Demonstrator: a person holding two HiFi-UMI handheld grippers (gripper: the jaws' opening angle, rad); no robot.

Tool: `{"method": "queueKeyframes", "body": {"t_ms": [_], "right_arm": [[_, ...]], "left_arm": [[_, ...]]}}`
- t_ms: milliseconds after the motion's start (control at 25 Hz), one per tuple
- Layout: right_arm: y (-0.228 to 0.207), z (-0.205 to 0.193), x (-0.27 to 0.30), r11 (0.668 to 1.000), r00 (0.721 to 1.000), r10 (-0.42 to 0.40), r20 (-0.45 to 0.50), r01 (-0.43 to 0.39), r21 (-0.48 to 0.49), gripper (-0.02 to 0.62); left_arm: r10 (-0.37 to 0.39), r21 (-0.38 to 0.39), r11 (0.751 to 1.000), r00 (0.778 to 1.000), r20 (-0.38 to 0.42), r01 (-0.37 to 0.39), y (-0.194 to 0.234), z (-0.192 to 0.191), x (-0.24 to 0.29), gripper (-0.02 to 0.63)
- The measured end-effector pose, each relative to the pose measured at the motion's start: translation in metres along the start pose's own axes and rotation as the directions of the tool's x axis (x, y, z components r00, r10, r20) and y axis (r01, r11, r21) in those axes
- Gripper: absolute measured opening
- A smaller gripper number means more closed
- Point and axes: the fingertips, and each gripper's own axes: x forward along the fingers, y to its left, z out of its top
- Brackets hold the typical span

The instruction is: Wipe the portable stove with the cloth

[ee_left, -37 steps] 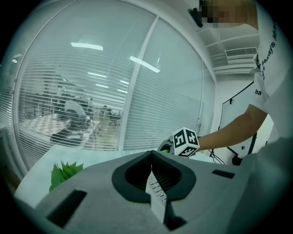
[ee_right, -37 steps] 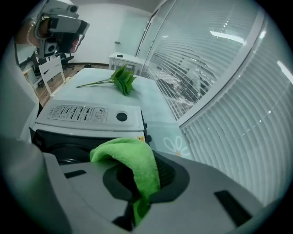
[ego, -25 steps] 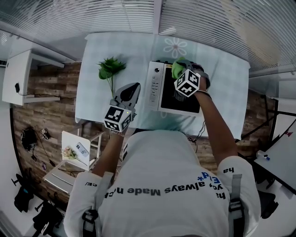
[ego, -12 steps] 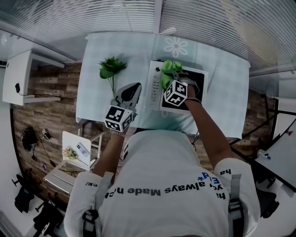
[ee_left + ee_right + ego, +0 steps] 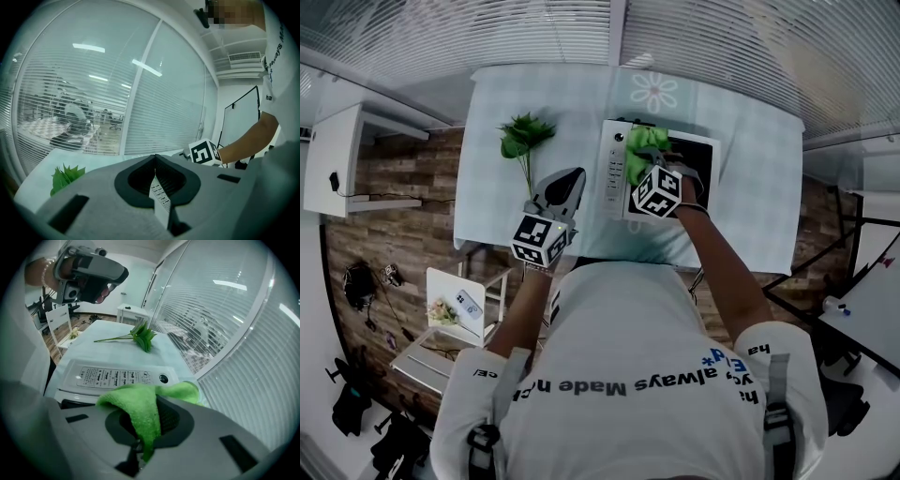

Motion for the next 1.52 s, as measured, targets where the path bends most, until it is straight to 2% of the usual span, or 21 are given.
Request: {"method": "queueKeyframes", "body": {"t_ms": [480,880,1000,1120,1240,1360,1520], "right_arm": [[0.044,-0.007,-0.024,0.986,0.992,0.128,-0.009,-0.126,0.111,0.023],[0.076,-0.007,-0.037,0.960,0.965,0.258,-0.051,-0.251,0.122,0.023],[0.070,-0.002,-0.044,0.970,0.975,0.220,-0.035,-0.215,0.115,0.023],[0.049,0.020,-0.069,0.983,0.994,0.100,0.047,-0.106,0.148,0.023],[0.043,0.043,-0.097,0.986,0.993,0.013,0.115,-0.032,0.164,0.023],[0.056,0.059,-0.114,0.981,0.985,-0.016,0.170,-0.017,0.194,0.023],[0.091,0.078,-0.122,0.976,0.975,0.008,0.221,-0.056,0.211,0.023]], "left_arm": [[-0.020,0.012,1.000,1.000,-0.003,0.020,-0.004,-0.002,-0.006,0.012],[-0.056,0.017,0.998,0.998,-0.019,0.057,-0.014,-0.009,-0.006,0.012],[-0.062,0.018,0.998,0.998,-0.024,0.062,-0.014,-0.011,-0.004,0.012],[-0.070,0.020,0.997,0.997,-0.034,0.071,-0.013,-0.014,-0.003,0.012],[-0.076,0.022,0.997,0.996,-0.052,0.077,-0.010,-0.018,-0.001,0.012],[-0.086,0.022,0.996,0.994,-0.068,0.088,-0.010,-0.024,0.003,0.012],[-0.112,0.026,0.993,0.989,-0.096,0.115,-0.013,-0.031,0.009,0.012]]}}
